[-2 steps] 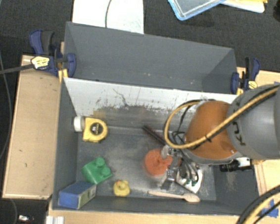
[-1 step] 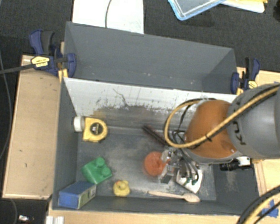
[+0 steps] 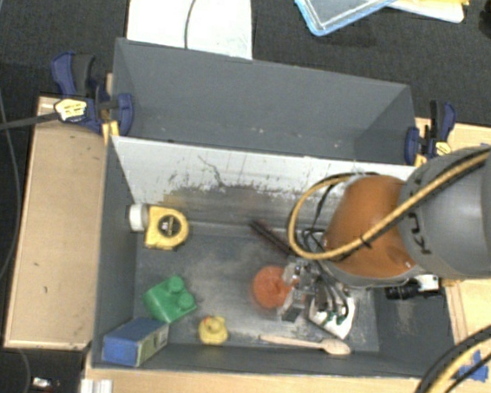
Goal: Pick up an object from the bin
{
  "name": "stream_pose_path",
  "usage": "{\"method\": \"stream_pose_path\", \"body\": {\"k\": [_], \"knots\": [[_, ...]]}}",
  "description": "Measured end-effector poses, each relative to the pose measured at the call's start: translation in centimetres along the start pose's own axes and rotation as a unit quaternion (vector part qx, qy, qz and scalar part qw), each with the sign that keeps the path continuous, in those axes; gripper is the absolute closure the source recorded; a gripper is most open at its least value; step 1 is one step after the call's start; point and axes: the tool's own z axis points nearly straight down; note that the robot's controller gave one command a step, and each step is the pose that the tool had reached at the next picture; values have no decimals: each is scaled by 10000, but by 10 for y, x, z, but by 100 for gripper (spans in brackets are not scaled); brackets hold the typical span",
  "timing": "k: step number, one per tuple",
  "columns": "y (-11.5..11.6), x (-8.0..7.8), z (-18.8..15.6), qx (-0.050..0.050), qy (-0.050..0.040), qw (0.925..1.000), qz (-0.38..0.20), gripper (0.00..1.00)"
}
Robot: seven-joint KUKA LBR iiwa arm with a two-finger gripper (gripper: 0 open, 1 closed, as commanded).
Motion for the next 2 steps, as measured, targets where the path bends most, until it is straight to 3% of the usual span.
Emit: {"method": "stream_pose_path", "body": {"k": [1,2], "knots": [[2,3,-22,14,74,10000,-51,100],[4,2,-47,2,6,9998,212,100]]}}
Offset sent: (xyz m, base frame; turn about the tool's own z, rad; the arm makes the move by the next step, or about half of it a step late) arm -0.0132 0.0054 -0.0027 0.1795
